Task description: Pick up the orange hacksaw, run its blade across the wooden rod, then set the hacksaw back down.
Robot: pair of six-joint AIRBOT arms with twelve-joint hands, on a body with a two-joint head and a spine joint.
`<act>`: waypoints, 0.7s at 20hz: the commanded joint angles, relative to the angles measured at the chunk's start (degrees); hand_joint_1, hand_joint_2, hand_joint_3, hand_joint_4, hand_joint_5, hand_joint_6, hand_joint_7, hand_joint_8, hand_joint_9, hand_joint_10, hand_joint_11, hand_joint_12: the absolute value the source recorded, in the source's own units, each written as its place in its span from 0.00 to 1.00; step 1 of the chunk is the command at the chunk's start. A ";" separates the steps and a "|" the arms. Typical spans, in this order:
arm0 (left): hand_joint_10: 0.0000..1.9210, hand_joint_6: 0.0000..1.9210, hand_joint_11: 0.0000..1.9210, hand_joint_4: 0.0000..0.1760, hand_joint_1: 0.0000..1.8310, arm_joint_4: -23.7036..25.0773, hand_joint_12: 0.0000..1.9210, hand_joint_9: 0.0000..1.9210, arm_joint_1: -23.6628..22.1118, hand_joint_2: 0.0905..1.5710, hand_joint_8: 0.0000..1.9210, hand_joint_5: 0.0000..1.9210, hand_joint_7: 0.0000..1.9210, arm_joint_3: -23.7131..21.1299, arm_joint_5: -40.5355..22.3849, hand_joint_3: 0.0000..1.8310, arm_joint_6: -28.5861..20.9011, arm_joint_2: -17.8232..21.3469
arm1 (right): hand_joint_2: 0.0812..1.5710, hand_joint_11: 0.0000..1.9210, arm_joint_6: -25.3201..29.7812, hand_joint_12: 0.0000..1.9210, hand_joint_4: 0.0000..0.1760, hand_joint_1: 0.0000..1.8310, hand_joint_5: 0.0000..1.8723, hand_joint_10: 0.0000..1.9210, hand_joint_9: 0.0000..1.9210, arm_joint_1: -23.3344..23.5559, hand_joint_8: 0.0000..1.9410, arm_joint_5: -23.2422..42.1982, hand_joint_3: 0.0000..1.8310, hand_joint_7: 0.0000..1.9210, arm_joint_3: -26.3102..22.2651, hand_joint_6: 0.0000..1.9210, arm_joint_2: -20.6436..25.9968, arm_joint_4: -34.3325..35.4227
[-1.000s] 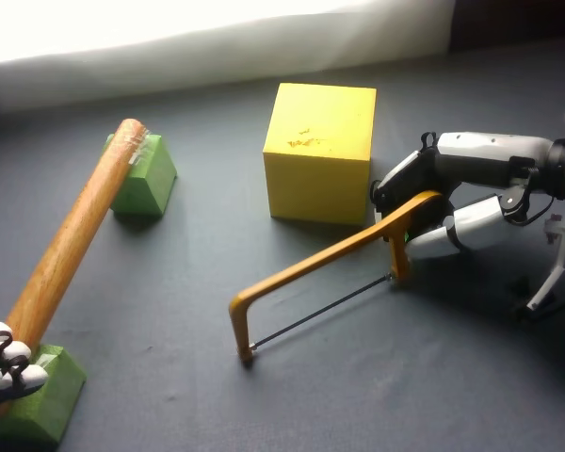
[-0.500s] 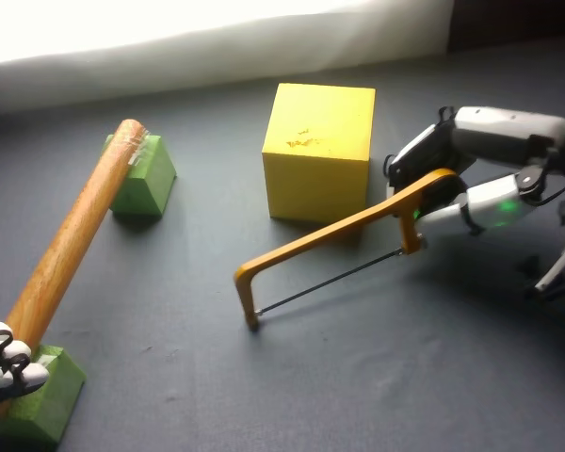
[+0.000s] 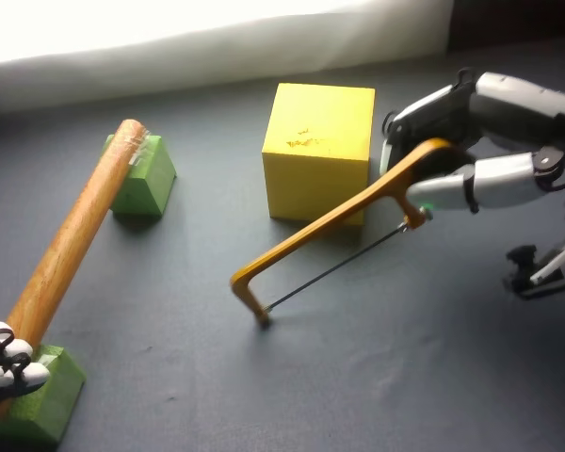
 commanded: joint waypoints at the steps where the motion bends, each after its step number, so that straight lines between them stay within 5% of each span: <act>1: 0.00 0.00 0.00 0.00 0.03 -0.62 0.06 0.01 -0.43 0.78 0.00 0.00 0.00 0.34 -1.32 0.00 0.01 0.02 | 0.71 0.52 -0.50 0.71 0.00 0.69 0.45 0.54 0.56 -0.14 0.59 8.51 0.00 0.54 -0.50 0.52 0.70 5.67; 14: 0.00 0.00 0.00 0.00 0.05 -0.62 0.10 0.02 -0.70 0.78 0.00 0.00 0.01 0.32 -1.34 0.00 0.01 -0.02 | 0.72 0.54 -9.47 0.68 0.00 0.68 0.42 0.51 0.58 -2.43 0.60 17.03 0.00 0.53 -9.61 0.56 2.23 24.23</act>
